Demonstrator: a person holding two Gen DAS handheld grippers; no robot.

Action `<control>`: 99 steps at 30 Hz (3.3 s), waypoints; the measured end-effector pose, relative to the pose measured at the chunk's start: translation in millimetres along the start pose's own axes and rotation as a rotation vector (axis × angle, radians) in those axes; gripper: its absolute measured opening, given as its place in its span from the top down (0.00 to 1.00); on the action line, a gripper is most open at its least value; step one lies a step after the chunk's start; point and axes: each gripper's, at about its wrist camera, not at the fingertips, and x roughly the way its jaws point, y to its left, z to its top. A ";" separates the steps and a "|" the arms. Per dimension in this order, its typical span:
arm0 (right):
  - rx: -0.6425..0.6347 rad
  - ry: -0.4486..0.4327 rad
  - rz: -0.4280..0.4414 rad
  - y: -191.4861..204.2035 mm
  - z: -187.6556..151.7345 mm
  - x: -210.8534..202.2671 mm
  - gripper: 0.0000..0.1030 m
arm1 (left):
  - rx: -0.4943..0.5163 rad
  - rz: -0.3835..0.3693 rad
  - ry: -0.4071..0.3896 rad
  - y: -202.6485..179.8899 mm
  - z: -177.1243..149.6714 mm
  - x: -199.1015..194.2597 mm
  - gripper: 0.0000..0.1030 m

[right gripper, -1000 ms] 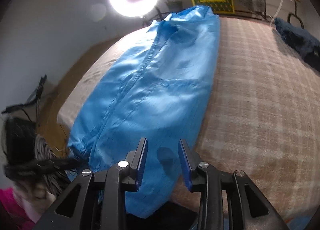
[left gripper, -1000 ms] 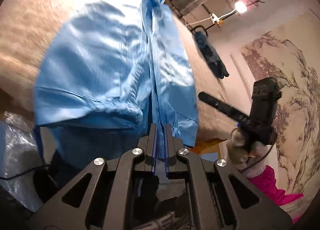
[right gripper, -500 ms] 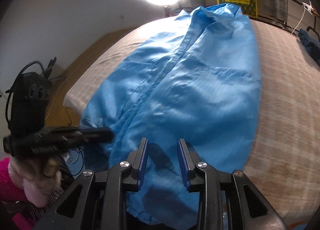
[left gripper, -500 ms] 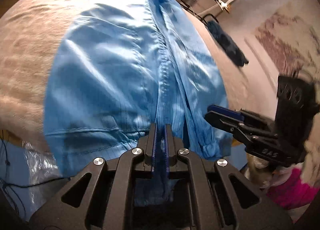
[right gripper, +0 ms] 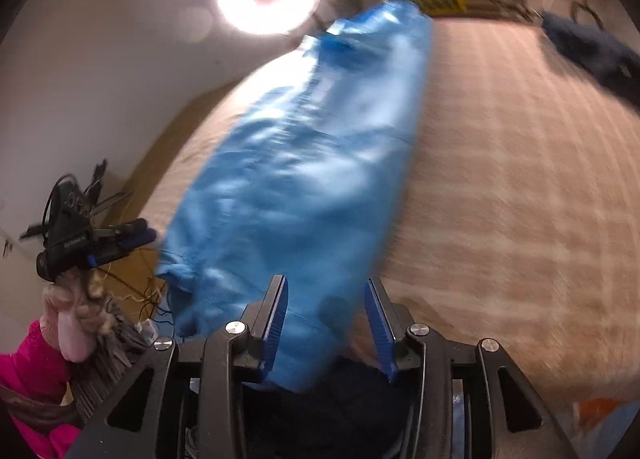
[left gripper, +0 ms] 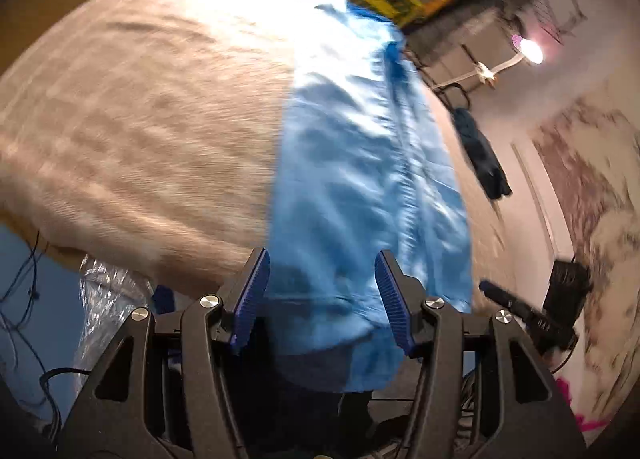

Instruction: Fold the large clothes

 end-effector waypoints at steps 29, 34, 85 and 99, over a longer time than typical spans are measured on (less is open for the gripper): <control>0.212 0.119 0.389 -11.8 -6.8 52.2 0.58 | -0.092 -0.189 0.190 12.7 -9.3 35.7 0.61; 0.140 0.149 0.353 8.1 0.3 57.0 0.79 | -0.026 -0.185 0.175 -2.4 -10.0 32.1 0.92; 0.216 -0.015 0.249 -37.5 210.8 109.3 0.97 | -0.122 -0.253 0.017 -45.6 186.5 137.8 0.97; 0.333 -0.028 0.315 -67.0 210.7 96.8 0.64 | -0.204 -0.235 0.006 -30.9 205.9 149.8 0.53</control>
